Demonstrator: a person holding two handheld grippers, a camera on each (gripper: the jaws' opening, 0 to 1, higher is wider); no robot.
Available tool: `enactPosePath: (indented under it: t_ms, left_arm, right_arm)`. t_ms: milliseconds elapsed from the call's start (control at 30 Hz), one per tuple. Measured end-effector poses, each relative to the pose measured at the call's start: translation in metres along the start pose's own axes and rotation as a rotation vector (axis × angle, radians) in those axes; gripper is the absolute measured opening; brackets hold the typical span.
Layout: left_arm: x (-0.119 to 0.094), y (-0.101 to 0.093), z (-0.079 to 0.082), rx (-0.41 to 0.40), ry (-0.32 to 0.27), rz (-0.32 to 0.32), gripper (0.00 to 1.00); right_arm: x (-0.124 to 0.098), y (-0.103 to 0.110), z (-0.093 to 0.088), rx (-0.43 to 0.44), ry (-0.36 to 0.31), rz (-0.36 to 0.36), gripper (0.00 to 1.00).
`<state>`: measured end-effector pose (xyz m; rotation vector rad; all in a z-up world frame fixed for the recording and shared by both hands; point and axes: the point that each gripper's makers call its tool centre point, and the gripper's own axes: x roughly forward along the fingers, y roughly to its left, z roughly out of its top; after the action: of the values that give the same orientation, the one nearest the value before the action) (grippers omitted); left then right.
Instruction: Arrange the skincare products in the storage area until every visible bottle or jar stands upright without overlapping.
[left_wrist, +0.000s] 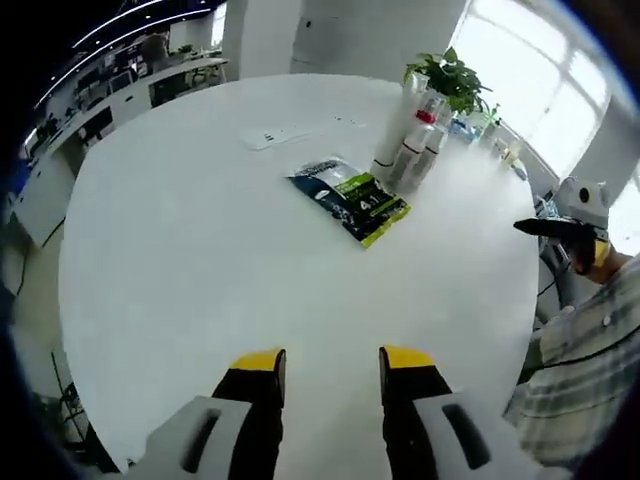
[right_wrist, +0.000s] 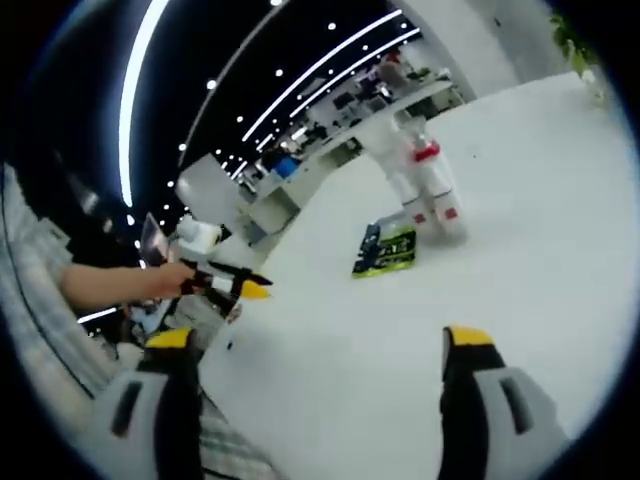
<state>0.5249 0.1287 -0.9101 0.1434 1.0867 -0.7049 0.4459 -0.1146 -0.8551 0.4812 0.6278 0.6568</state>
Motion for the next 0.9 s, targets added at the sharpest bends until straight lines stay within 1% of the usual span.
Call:
enactPosePath:
  t_ms: [67,100,167,200,233,267,300,333,367,400,467,500,533,600,667,733,767,800,867,900]
  left_arm:
    - [-0.007,0.004,-0.007,0.002,-0.001,0.017,0.4]
    - [-0.01,0.006,-0.01,0.006,0.0,0.024,0.41]
    - [-0.019,0.009,-0.018,0.024,-0.018,0.027,0.45]
    - [-0.021,0.011,-0.022,0.023,-0.015,0.031,0.45]
    - [-0.024,0.015,-0.029,0.017,0.001,0.043,0.45]
    - [-0.028,0.023,-0.04,0.005,0.028,0.067,0.45]
    - [-0.032,0.029,-0.049,-0.014,0.037,0.083,0.45]
    - [-0.033,0.03,-0.051,-0.023,0.039,0.087,0.45]
    - [-0.037,0.035,-0.059,-0.047,0.046,0.101,0.47]
    - [-0.041,0.039,-0.07,-0.082,0.067,0.125,0.48]
    - [-0.047,0.049,-0.086,-0.062,0.096,0.168,0.5]
    - [-0.049,0.051,-0.092,-0.068,0.107,0.172,0.53]
    - [-0.052,0.056,-0.104,-0.097,0.132,0.19,0.55]
    - [-0.055,0.06,-0.113,-0.134,0.142,0.207,0.6]
    - [-0.061,0.068,-0.125,-0.182,0.152,0.241,0.6]
    - [-0.064,0.072,-0.133,-0.216,0.156,0.257,0.6]
    - [-0.067,0.074,-0.138,-0.267,0.149,0.276,0.6]
    - [-0.068,0.076,-0.142,-0.296,0.151,0.287,0.61]
    - [-0.069,0.079,-0.149,-0.336,0.157,0.305,0.62]
    - [-0.07,0.08,-0.153,-0.342,0.165,0.318,0.63]
  right_arm:
    - [0.004,0.001,-0.005,-0.043,0.032,-0.003,0.99]
    - [0.006,0.003,-0.006,-0.049,0.038,0.004,0.99]
    - [0.009,0.009,-0.006,-0.047,0.037,0.03,0.99]
    - [0.01,0.012,-0.005,-0.046,0.035,0.038,0.99]
    - [0.012,0.013,-0.005,-0.045,0.038,0.04,0.99]
    - [0.015,0.014,-0.005,-0.045,0.043,0.042,0.99]
    - [0.016,0.014,-0.006,-0.045,0.047,0.043,0.99]
    - [0.019,0.016,-0.007,-0.041,0.056,0.05,0.99]
    - [0.019,0.017,-0.007,-0.04,0.06,0.052,0.99]
    - [0.022,0.018,-0.008,-0.039,0.069,0.052,0.99]
    - [0.024,0.02,-0.007,-0.054,0.073,0.054,0.99]
    - [0.025,0.021,-0.006,-0.065,0.074,0.051,0.99]
    - [0.025,0.021,-0.006,-0.075,0.076,0.047,0.99]
    - [0.026,0.019,-0.007,-0.09,0.084,0.038,0.99]
    - [0.026,0.017,-0.009,-0.09,0.098,0.037,0.99]
    - [0.027,0.016,-0.011,-0.087,0.109,0.036,0.99]
    - [0.027,0.016,-0.011,-0.088,0.109,0.036,0.99]
    - [0.027,0.016,-0.011,-0.089,0.109,0.035,0.99]
    - [0.027,0.016,-0.011,-0.091,0.114,0.035,0.99]
    - [0.027,0.016,-0.011,-0.089,0.113,0.036,0.99]
